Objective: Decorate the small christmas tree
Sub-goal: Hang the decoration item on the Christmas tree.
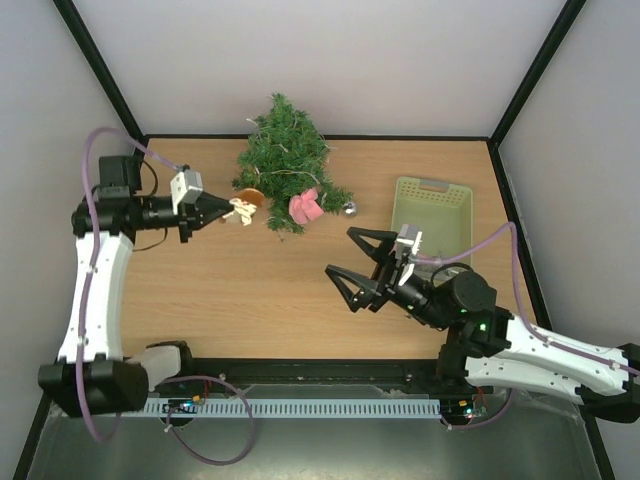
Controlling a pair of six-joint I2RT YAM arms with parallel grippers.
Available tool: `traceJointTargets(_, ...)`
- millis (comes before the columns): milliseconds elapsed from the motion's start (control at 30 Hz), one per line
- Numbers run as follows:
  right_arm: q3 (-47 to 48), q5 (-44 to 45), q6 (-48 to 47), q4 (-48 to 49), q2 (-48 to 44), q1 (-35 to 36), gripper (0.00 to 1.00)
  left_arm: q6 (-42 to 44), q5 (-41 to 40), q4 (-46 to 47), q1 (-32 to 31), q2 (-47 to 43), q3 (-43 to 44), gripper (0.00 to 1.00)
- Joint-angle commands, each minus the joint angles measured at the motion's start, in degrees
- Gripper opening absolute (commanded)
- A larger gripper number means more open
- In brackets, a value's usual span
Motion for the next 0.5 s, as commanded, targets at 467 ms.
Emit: traceJointTargets(467,2.75,9.33,-6.15,-10.43,-4.25,0.38,0.98,22.7,2.8,-24.32,5.28,20.67,16.1,0.02)
